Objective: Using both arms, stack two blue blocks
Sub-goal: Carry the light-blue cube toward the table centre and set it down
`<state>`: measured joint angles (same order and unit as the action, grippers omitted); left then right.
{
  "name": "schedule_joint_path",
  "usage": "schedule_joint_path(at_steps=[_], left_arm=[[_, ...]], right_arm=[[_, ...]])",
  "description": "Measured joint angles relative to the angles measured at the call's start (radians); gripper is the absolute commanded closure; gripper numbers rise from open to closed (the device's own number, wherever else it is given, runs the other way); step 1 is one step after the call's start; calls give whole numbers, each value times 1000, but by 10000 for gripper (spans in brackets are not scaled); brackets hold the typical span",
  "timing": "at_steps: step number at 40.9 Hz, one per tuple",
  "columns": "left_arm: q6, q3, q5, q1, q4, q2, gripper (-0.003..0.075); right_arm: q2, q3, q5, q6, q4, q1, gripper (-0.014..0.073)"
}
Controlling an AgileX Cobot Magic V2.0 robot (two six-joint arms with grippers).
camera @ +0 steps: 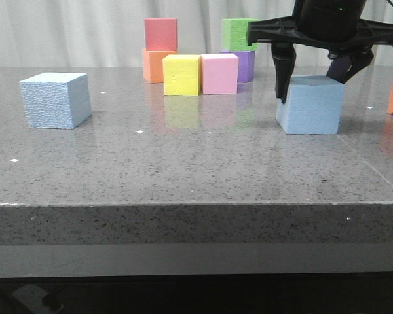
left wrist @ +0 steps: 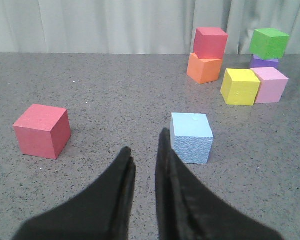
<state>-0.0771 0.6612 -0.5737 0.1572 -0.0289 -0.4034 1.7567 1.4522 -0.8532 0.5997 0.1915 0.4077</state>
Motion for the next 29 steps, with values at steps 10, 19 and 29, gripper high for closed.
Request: schedule_joint_path(at_steps=[10, 19, 29], left_arm=[[0, 0, 0, 0, 0, 0, 607], [0, 0, -2, 0, 0, 0, 607], [0, 0, -2, 0, 0, 0, 607]], right_arm=[[0, 0, 52, -4, -33, 89, 308], [25, 56, 58, 25, -58, 153, 308], [128, 255, -84, 75, -21, 212, 308]])
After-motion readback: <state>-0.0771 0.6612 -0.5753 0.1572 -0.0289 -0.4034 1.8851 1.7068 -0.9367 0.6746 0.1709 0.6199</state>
